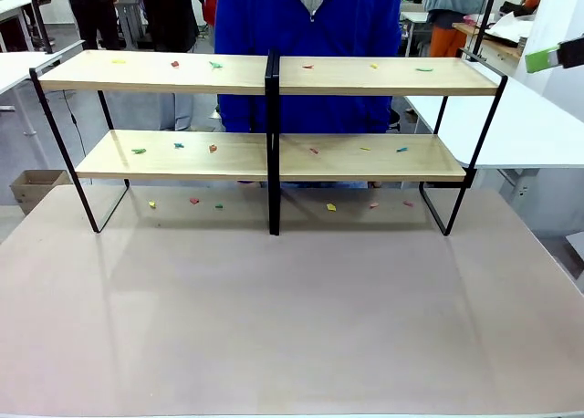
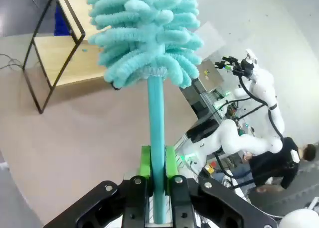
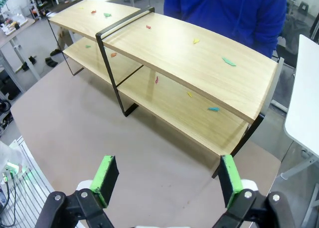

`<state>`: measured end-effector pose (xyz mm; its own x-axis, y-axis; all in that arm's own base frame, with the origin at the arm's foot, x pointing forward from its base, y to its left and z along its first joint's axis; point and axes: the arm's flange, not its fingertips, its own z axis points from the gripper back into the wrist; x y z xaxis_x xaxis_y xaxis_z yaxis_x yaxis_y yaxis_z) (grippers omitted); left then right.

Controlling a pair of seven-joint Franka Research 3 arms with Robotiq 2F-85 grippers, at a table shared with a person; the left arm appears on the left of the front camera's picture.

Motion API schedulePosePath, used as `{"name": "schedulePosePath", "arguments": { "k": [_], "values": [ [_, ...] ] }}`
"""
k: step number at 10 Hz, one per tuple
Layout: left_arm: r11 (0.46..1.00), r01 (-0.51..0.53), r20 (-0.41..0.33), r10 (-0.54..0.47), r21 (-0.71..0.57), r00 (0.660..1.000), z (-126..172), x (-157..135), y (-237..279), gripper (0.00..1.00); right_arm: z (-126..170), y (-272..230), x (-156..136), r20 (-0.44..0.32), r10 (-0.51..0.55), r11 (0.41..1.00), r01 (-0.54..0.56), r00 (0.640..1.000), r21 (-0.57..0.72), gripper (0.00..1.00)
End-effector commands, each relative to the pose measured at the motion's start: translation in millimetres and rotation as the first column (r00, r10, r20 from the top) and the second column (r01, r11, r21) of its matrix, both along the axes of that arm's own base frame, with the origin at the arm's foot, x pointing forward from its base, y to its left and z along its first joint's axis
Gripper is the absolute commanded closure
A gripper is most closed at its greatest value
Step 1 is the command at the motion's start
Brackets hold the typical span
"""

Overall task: Clean the shelves.
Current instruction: Pick up the Duster when the human hands it over, then clean a randomly selected level of the Shelf with the Duster.

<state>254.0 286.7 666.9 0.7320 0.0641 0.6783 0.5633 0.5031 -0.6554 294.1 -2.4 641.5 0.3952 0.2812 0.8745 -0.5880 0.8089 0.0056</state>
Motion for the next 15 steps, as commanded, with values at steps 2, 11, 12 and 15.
{"name": "schedulePosePath", "arguments": {
  "k": [2,11,12,15],
  "values": [
    [0.996,0.087,-0.006,-0.087,0.001,0.996,8.9,-4.8,-17.0,1.0,-0.9,0.3,-0.2,0.003,0.009,1.0,-0.009,1.0,0.0,0.0],
    [0.936,0.331,-0.105,-0.319,0.123,0.942,1.7,-11.3,-46.4,0.87,-0.9,0.3,-0.2,0.003,0.009,1.0,-0.009,1.0,0.0,0.0],
    [0.84,0.5,-0.213,-0.46,0.209,0.862,-17.9,-27.0,-59.6,0.87,-0.9,0.3,-0.2,0.003,0.009,1.0,-0.009,1.0,0.0,0.0],
    [0.483,0.844,-0.518,-0.674,0.232,0.527,-84.1,-58.2,-122.7,0.87,-0.9,0.3,-0.2,0.003,0.009,1.0,-0.009,1.0,0.0,0.0]
  ]
}}
